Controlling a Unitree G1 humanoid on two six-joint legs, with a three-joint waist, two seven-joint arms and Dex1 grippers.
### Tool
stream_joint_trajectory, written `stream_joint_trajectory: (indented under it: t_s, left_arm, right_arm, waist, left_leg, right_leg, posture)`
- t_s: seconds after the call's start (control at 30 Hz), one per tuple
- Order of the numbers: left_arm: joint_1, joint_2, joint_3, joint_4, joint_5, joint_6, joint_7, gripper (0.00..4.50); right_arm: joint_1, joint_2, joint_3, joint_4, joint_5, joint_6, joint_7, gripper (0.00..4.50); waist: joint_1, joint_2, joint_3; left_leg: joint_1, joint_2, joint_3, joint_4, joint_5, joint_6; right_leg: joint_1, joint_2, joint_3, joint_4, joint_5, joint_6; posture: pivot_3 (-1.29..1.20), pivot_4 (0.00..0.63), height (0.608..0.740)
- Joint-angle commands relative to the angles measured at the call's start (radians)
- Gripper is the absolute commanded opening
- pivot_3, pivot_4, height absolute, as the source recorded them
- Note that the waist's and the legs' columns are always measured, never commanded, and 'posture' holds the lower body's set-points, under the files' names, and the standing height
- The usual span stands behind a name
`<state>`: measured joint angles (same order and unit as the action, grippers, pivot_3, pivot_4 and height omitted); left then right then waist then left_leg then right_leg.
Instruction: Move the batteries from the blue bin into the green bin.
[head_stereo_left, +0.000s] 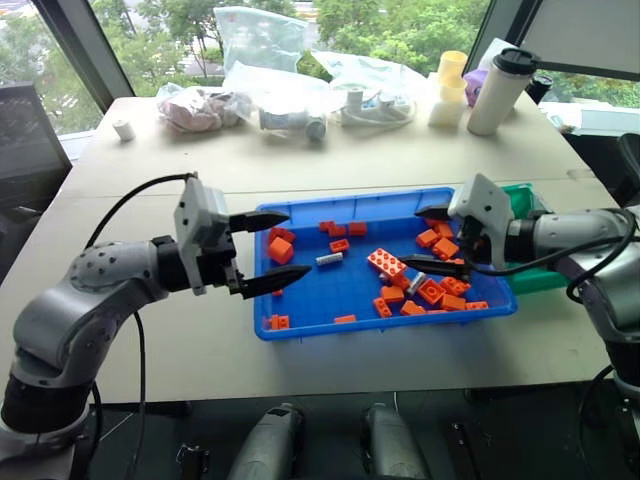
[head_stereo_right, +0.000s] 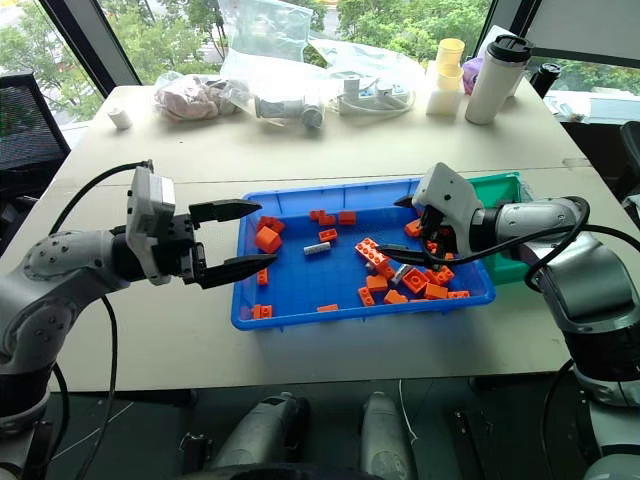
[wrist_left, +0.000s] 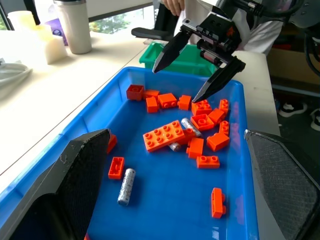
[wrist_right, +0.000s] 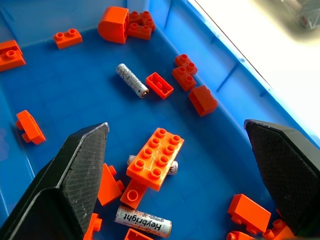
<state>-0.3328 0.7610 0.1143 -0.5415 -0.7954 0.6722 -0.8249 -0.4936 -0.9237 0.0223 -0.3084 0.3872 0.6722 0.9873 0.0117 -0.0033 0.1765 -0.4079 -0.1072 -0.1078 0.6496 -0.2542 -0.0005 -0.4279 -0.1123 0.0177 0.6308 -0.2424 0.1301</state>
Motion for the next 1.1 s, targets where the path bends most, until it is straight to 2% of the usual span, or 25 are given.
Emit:
stream_joint_trajectory:
  t_s: [0.03,0.73,0.9,1.1]
  left_arm:
    - [0.010,0.015,0.044,-0.017,-0.006,-0.014,-0.005,4.50]
    - [0.053,0.052,0.061,-0.020,0.033,-0.038,-0.020,4.50]
    - [0.046,0.053,0.069,0.001,0.049,-0.049,-0.010,4.50]
    - [0.050,0.075,0.109,0.020,0.059,-0.050,-0.014,4.50]
  right_arm:
    - [-0.005,-0.007,-0.015,-0.041,0.008,-0.011,0.007,4.49]
    - [-0.040,0.033,0.073,-0.041,-0.015,-0.045,0.039,4.49]
    - [-0.112,0.114,0.173,0.026,-0.062,-0.083,0.052,4.49]
    - [-0.247,0.244,0.318,0.235,-0.158,-0.196,0.122,4.49]
  waist:
    - [0.000,0.000,0.000]
    - [0.000,0.000,0.000]
    - [-0.004,0.000,0.000]
    - [-0.007,0.000,0.000]
  left_leg:
    - [0.000,0.000,0.000,0.000,0.000,0.000]
    - [0.000,0.000,0.000,0.000,0.000,0.001]
    - [0.000,0.000,0.000,0.000,0.000,0.000]
    - [0.000,0.000,0.000,0.000,0.002,-0.003]
  right_leg:
    - [0.000,0.000,0.000,0.000,0.000,0.000]
    - [0.000,0.000,0.000,0.000,0.000,0.000]
    - [0.000,0.000,0.000,0.000,0.000,0.000]
    - [0.000,0.000,0.000,0.000,0.000,0.000]
  posture:
    - [0.00,0.150,0.740]
    - [0.00,0.150,0.740]
    - [0.00,0.150,0.740]
    - [0.00,0.150,0.740]
